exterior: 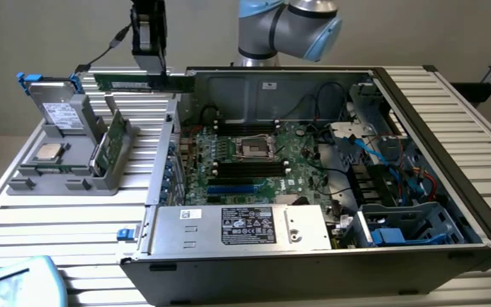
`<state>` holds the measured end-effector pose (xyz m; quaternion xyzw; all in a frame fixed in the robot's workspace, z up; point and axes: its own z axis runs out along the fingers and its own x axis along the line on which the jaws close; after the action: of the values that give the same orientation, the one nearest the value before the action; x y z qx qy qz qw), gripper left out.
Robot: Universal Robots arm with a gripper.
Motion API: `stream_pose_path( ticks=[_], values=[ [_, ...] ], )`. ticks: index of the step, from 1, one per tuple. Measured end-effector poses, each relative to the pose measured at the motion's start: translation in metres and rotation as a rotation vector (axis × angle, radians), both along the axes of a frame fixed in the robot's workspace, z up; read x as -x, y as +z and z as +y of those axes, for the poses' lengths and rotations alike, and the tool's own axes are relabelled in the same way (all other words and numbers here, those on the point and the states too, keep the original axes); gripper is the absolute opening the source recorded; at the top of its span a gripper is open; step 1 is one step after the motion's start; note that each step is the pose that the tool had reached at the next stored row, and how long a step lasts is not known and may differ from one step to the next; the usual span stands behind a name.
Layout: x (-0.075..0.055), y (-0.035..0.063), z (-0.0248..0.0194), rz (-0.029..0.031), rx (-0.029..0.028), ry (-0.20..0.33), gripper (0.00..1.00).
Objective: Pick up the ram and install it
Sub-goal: 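Pick up the ram and move it above insertion slot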
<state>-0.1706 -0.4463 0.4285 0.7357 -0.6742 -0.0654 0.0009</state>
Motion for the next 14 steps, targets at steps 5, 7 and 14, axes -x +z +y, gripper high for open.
stream_pose_path(
  ticks=[5,7,14],
  values=[
    [-0.023,-0.0035,-0.0001,0.0000,-0.0002,0.000,0.14],
    [-0.032,-0.0049,-0.0001,0.0000,-0.0001,0.000,0.14],
    [-0.073,-0.0117,-0.0001,0.0000,-0.0001,0.000,0.14]
  ],
)
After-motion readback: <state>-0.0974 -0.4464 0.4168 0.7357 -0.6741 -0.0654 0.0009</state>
